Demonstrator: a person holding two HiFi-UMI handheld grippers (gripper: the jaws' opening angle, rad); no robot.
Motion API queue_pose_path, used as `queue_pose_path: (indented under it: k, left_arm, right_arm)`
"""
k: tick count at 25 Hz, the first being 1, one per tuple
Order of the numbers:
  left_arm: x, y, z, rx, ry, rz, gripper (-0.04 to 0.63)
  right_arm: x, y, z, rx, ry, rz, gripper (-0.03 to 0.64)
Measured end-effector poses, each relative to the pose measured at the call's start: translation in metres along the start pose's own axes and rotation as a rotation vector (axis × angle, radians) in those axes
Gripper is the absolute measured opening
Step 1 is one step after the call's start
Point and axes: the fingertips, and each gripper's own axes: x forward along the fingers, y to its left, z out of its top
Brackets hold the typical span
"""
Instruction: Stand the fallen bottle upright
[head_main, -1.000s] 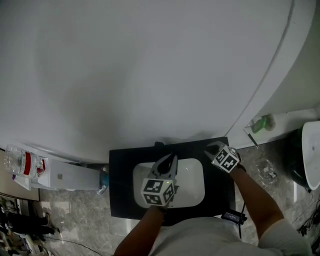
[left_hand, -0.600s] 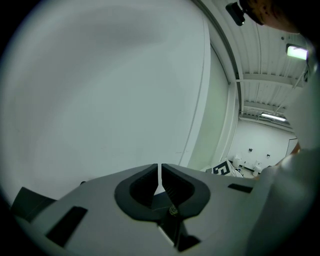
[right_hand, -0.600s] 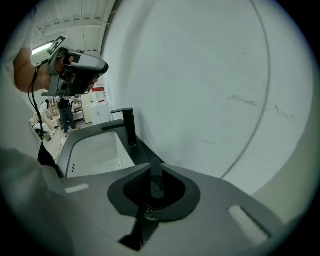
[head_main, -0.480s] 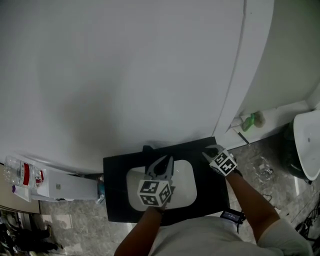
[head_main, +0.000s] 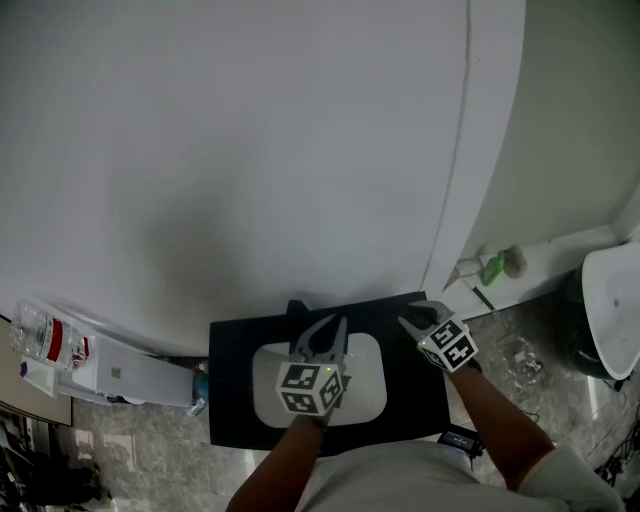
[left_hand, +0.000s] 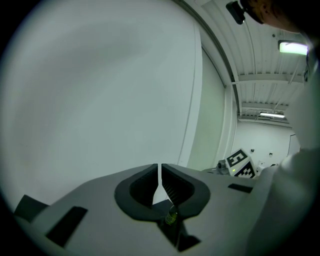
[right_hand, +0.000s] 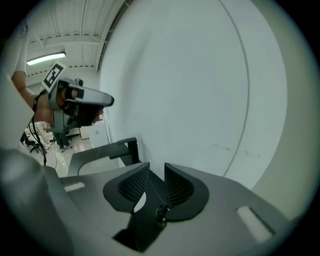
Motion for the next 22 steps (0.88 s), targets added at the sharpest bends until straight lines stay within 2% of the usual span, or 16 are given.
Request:
queue_pose_path:
  k: [2, 6, 8, 11, 16, 22]
  left_arm:
    - [-0.001, -0.005, 0.012, 0.012, -0.021, 0.002, 0.009]
    - [0.000, -0.018, 0.037, 0.048, -0.067, 0.005, 0.009]
    - [0.000, -0.024, 0.053, 0.060, -0.095, 0.006, 0.009]
    - [0.000, -0.033, 0.078, 0.075, -0.137, 0.009, 0.009]
    - [-0.001, -0.050, 0.109, 0.092, -0.191, 0.008, 0.009]
    - [0.004, -0.059, 0.120, 0.096, -0.202, 0.002, 0.009]
  right_arm:
    - [-0.018, 0.012, 0.033, 0.015, -0.077, 0.018, 0.087]
    - [-0.050, 0.030, 0.093, 0.051, -0.233, 0.053, 0.035]
    - [-0.068, 0.036, 0.120, 0.043, -0.305, 0.056, 0.007]
    - [-0.093, 0.039, 0.160, 0.041, -0.402, 0.046, 0.003]
    - [-0.116, 0.044, 0.203, 0.027, -0.463, 0.061, 0.002]
    - [-0.129, 0.036, 0.219, 0.069, -0.493, 0.062, 0.002]
